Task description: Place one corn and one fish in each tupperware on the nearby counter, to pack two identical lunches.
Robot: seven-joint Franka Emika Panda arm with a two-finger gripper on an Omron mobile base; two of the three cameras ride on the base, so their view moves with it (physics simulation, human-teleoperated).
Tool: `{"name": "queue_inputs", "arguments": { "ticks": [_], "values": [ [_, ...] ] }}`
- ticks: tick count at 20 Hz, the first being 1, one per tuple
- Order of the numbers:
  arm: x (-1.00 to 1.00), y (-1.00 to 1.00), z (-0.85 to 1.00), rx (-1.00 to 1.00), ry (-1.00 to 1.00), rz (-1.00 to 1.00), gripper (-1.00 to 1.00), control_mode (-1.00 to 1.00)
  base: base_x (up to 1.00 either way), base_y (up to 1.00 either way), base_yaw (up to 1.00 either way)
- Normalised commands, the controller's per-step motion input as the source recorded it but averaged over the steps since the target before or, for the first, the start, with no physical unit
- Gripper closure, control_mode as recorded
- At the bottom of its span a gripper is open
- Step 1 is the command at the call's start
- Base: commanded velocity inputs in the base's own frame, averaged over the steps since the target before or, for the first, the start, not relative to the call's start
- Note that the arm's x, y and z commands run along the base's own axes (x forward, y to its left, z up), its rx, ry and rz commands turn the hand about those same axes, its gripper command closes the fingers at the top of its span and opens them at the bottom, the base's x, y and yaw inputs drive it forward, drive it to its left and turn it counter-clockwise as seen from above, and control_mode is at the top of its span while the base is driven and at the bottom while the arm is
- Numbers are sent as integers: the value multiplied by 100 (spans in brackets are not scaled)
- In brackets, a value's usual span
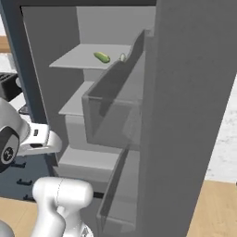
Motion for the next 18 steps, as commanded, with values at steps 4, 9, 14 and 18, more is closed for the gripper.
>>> {"name": "queue_inputs", "arguments": {
  "ticks": [4, 9, 14, 18],
  "values": [
    [0, 0, 0, 0, 0, 0, -100, 100, 37, 0, -18],
    [0, 0, 0, 0, 0, 0, -100, 100, 45, 0, -22],
    [0, 0, 0, 0, 0, 0, -100, 100, 19, 0, -20],
    [0, 0, 0, 0, -2, -8, -100, -100, 0, 0, -8]
  ]
}}
